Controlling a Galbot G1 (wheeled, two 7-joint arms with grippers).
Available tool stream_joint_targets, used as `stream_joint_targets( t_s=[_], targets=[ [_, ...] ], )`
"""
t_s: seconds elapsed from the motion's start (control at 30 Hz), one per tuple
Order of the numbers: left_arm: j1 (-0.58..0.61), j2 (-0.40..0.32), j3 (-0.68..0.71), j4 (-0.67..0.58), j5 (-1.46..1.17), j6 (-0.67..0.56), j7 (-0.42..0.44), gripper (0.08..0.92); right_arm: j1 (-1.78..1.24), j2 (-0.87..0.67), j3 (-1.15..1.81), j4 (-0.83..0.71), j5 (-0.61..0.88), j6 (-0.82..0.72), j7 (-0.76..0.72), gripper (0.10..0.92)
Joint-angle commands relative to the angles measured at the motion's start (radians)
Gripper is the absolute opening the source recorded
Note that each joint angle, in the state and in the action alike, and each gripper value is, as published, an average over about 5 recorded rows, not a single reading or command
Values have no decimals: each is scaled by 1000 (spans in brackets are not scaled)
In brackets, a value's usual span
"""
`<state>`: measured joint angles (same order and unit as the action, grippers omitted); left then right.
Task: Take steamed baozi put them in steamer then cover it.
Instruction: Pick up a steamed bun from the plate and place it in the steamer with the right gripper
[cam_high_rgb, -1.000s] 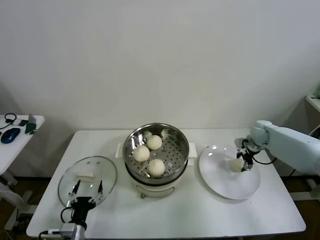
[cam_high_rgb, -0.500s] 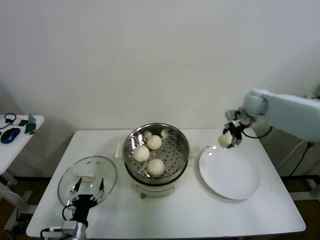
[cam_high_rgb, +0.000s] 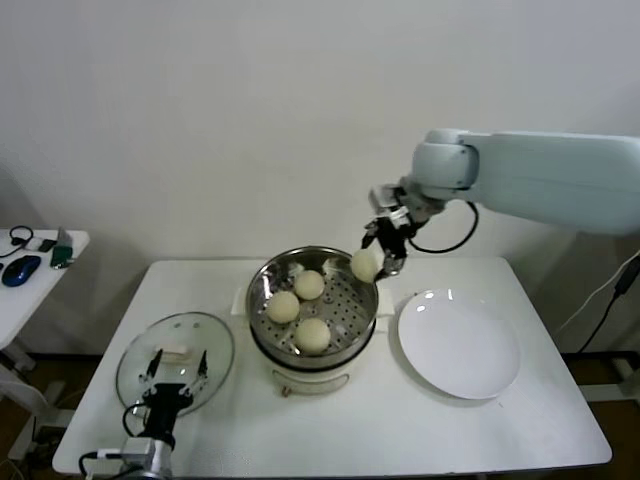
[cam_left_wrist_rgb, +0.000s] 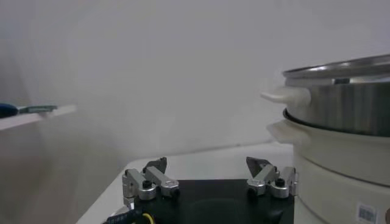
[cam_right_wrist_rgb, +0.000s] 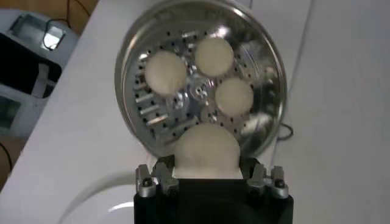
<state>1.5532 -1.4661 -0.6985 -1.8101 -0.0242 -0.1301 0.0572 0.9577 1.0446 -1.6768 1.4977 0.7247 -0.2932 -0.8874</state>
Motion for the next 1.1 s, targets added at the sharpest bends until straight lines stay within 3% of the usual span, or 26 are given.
stream_joint_targets(
  t_s=[0.03,0.3,0.63,0.87,1.1],
  targets=[
    [-2,-3,-2,0,1,1,0,823,-115,155,-10,25,-38,-58,77,697],
    [-1,-2,-6,4,0,1,0,823,-231,179,-12,-103,-144,-51,87,696],
    [-15,-7,-3,9,3,8,1,823,-280,194,-5,-175,-169,-45,95,702],
    [-20,-5,-4,10,1,11,1,823,-285,209,5,-193,-139,-41,98,720],
    [-14,1,-12,5,-5,12,-1,823,-210,173,56,-186,-31,-11,60,817]
  ],
)
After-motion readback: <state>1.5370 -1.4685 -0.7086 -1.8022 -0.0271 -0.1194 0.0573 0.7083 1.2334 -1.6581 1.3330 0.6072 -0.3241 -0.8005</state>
